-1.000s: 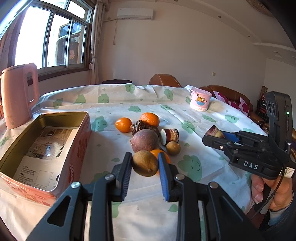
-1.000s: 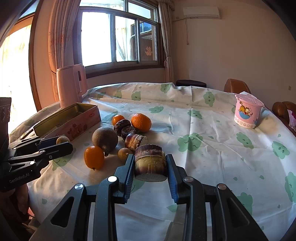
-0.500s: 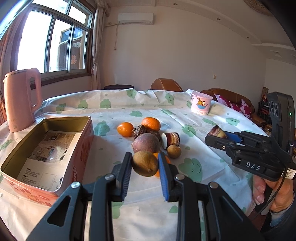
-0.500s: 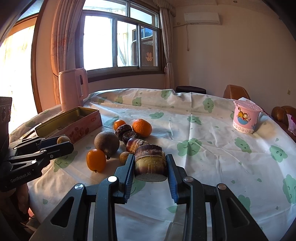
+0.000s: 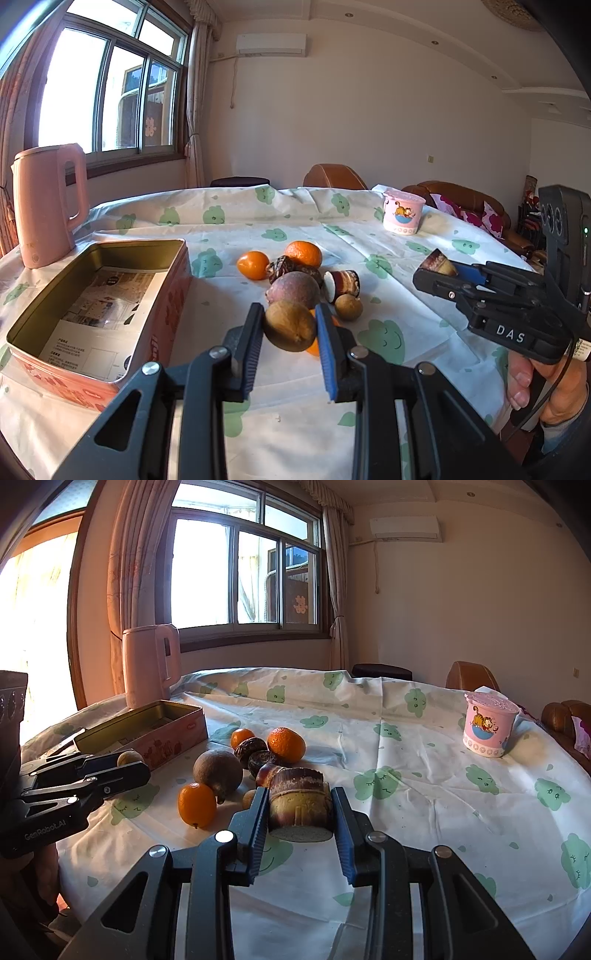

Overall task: Organize fruits
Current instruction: 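Lift the kiwi with the left tool while the right tool lifts the brown jar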

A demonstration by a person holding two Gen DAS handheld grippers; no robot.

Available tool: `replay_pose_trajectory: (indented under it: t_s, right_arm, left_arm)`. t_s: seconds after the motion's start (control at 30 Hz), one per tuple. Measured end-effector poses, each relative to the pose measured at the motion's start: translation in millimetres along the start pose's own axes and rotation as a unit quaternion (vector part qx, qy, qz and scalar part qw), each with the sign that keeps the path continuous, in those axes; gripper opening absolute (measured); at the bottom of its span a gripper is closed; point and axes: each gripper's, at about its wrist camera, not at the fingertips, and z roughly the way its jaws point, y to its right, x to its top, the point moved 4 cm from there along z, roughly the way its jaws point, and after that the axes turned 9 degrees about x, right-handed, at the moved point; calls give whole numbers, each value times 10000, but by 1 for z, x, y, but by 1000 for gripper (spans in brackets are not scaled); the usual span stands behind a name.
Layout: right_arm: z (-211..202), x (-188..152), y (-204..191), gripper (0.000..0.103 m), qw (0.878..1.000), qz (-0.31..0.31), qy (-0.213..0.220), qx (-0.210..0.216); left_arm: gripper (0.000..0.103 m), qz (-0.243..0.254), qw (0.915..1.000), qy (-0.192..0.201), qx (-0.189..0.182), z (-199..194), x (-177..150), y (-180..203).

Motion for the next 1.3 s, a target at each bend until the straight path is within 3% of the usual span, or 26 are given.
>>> replay_pose_trajectory:
  t_s: [0.67, 0.93, 1.3]
  right_arm:
    - [-9, 0, -5, 35, 9994, -168, 292, -40]
    - [-18, 1, -11, 35, 9976, -352, 584, -78]
    - [-18, 3, -10, 35, 9977, -318, 591, -104]
  left_arm:
    - [30, 43, 9999, 90, 43, -2, 1, 2]
    - [30, 82, 9992, 347, 183, -10, 6, 2]
    - [30, 71, 9990, 368, 259, -9, 5, -4]
